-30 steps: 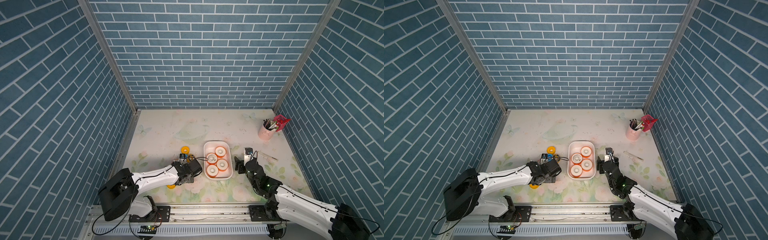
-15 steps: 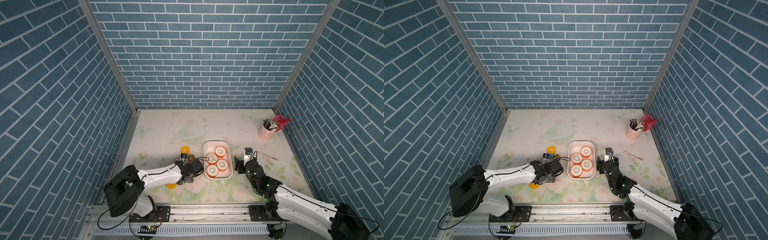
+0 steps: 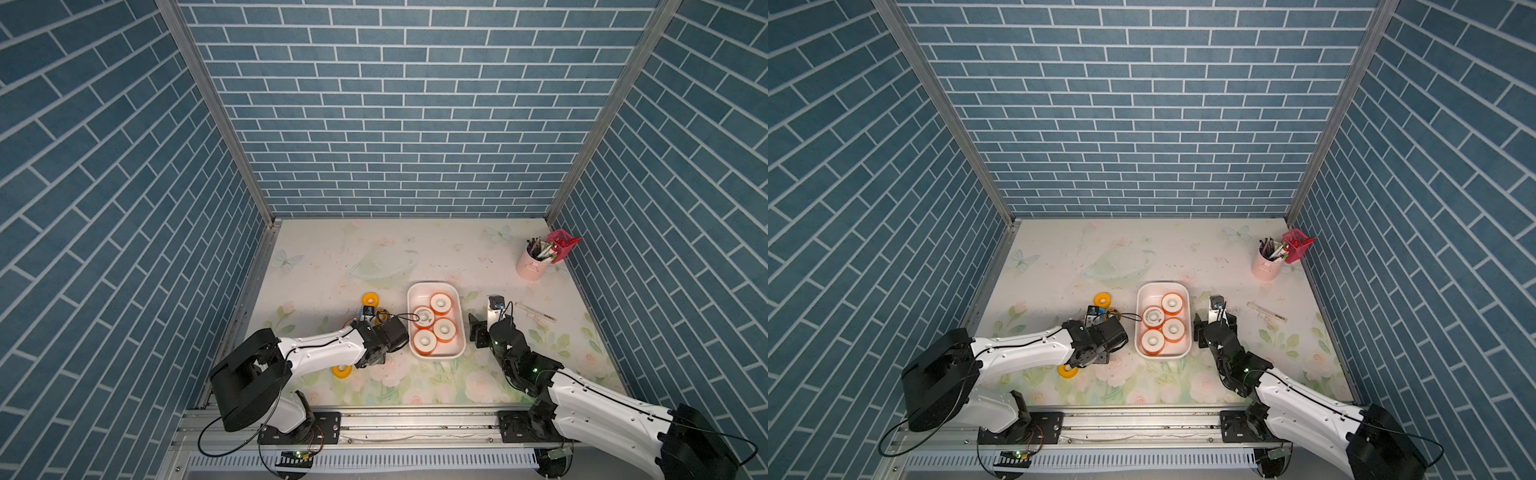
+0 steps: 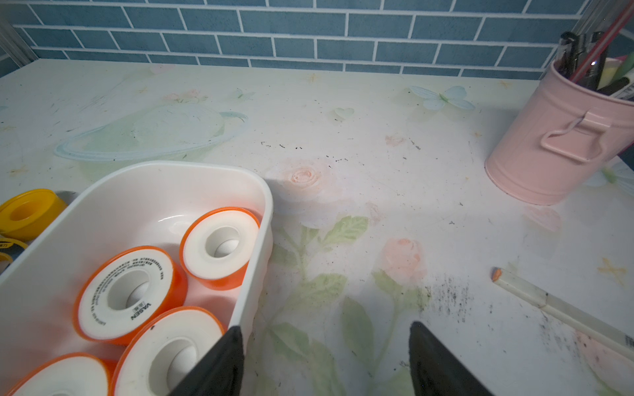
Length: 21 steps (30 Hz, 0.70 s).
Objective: Put the sealing tape into the storage box
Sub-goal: Pick up the sealing tape at the center of the board.
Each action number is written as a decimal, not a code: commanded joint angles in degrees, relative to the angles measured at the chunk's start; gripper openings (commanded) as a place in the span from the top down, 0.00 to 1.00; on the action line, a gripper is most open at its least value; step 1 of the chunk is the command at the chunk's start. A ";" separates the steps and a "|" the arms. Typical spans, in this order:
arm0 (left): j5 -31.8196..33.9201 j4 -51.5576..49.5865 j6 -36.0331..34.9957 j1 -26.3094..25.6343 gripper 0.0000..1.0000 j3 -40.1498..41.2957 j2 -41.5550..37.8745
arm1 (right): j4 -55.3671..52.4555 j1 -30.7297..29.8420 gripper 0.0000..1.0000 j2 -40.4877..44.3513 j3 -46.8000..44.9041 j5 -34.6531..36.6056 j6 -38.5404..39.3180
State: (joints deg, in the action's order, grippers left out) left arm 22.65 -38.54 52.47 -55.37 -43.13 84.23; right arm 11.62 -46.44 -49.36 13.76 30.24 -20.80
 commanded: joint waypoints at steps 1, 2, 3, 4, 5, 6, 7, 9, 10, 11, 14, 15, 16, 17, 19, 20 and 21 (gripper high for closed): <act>-0.38 0.79 -1.29 0.01 0.32 -1.93 -0.68 | 0.82 0.28 0.24 -0.32 0.48 0.79 -1.62; -0.79 0.92 -1.48 0.03 0.33 -2.48 -0.97 | 0.80 0.28 0.24 -0.24 0.47 0.80 -1.62; -1.28 1.21 -1.87 -0.15 0.34 -2.92 -1.48 | 0.85 0.23 0.24 -0.22 0.48 0.79 -1.62; -1.81 1.64 -2.26 -0.19 0.34 -3.28 -2.02 | 0.82 0.34 0.24 -0.25 0.48 0.79 -1.62; -2.31 2.11 -2.57 -0.21 0.34 -3.73 -2.76 | 0.81 0.33 0.24 -0.24 0.47 0.79 -1.62; -2.39 2.40 -2.90 -0.24 0.34 -4.46 -3.53 | 0.85 0.26 0.24 -0.21 0.48 0.81 -1.62; -2.45 2.41 -3.10 -0.21 0.34 -5.30 -4.00 | 0.85 0.40 0.24 -0.30 0.44 0.85 -1.62; -2.94 3.37 -4.53 -0.19 0.34 -7.69 -4.81 | 0.94 0.38 0.24 -0.30 0.41 0.87 -1.62; -3.60 4.14 -5.43 -0.21 0.34 -8.87 -5.02 | 0.95 0.38 0.24 -0.30 0.48 0.89 -1.62; -4.73 5.28 -6.61 -0.22 0.34 -10.32 -5.12 | 0.95 0.42 0.25 -0.41 0.53 0.87 -1.62; -6.93 8.05 -9.43 -0.25 0.34 -15.28 -3.55 | 0.82 0.43 0.25 -0.31 0.48 1.05 -1.77; -8.16 9.12 -10.43 -0.25 0.34 -17.18 -2.38 | 0.91 0.47 0.25 -0.23 0.40 1.06 -1.79; -8.95 9.96 -11.20 -0.10 0.34 -18.84 -1.11 | 0.86 0.50 0.25 -0.14 0.39 1.06 -1.79; -9.93 10.76 -12.23 -0.21 0.34 -20.93 0.80 | 0.90 0.65 0.25 -0.12 0.31 0.98 -1.87; -10.83 11.21 -14.00 -0.17 0.34 -25.65 5.07 | 0.78 0.82 0.25 -0.04 0.30 0.96 -2.03; -11.09 11.21 -15.00 -0.09 0.34 -28.35 7.64 | 0.81 0.88 0.25 -0.01 0.24 0.89 -2.05; -11.28 11.22 -15.88 -0.04 0.34 -30.94 10.31 | 0.81 1.06 0.25 0.14 0.24 0.84 -2.05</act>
State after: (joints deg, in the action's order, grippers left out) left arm 13.52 -28.99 41.17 -55.42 -69.38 88.79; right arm 11.64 -45.89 -49.39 13.76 30.24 -20.82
